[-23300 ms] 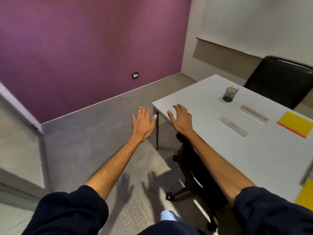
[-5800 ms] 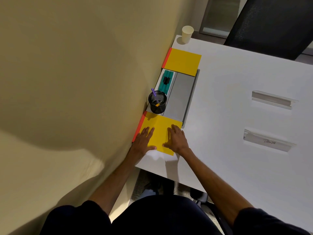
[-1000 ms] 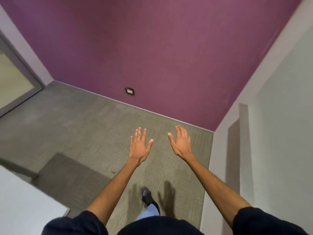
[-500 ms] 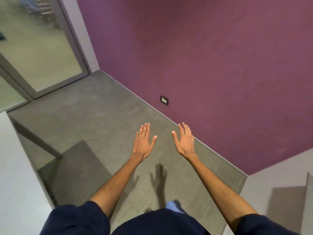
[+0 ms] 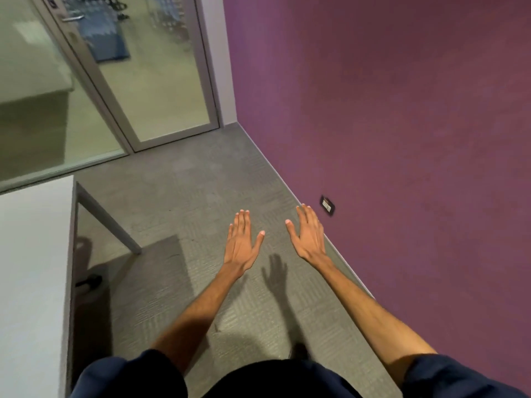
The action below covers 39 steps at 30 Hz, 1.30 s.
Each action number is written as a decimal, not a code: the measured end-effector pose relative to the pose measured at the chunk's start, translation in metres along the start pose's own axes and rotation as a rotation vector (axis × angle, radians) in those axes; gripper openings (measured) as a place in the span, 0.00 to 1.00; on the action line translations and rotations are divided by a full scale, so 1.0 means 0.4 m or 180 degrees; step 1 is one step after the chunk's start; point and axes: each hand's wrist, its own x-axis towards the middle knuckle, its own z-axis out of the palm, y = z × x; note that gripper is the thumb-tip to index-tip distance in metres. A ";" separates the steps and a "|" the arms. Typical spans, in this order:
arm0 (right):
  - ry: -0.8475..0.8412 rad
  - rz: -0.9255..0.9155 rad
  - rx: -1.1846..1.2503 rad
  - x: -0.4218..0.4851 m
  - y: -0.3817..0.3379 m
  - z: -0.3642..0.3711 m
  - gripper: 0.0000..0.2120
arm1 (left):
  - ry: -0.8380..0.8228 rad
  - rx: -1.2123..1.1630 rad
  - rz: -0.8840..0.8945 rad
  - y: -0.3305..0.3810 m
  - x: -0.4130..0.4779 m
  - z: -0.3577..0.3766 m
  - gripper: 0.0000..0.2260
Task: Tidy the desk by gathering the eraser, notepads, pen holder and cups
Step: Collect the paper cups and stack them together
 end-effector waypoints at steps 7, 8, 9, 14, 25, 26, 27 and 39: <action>-0.0282 -0.0356 0.0019 0.217 -0.053 0.018 0.30 | 0.0294 -0.0067 -0.0513 -0.039 0.135 -0.045 0.32; -0.0336 -0.0402 0.0013 0.245 -0.064 0.032 0.30 | 0.0349 -0.0103 -0.0578 -0.052 0.154 -0.051 0.32; -0.0384 -0.0442 0.0000 0.274 -0.075 0.048 0.30 | 0.0396 -0.0134 -0.0643 -0.067 0.172 -0.055 0.32; -0.0627 -0.0668 -0.0082 0.430 -0.165 0.155 0.31 | 0.0607 -0.0191 -0.0956 -0.167 0.269 -0.080 0.31; -0.0851 -0.1184 -0.0130 0.835 -0.461 0.347 0.31 | 0.0787 -0.0259 -0.1388 -0.454 0.594 -0.243 0.32; -0.0836 -0.1199 -0.0122 0.868 -0.490 0.358 0.31 | 0.0797 -0.0252 -0.1396 -0.480 0.623 -0.266 0.31; -0.0821 -0.1215 -0.0131 0.898 -0.517 0.371 0.31 | 0.0822 -0.0280 -0.1427 -0.506 0.648 -0.287 0.30; -0.1141 -0.1404 -0.0223 1.195 -0.751 0.585 0.29 | 0.0519 -0.0362 -0.1937 -0.772 0.900 -0.424 0.35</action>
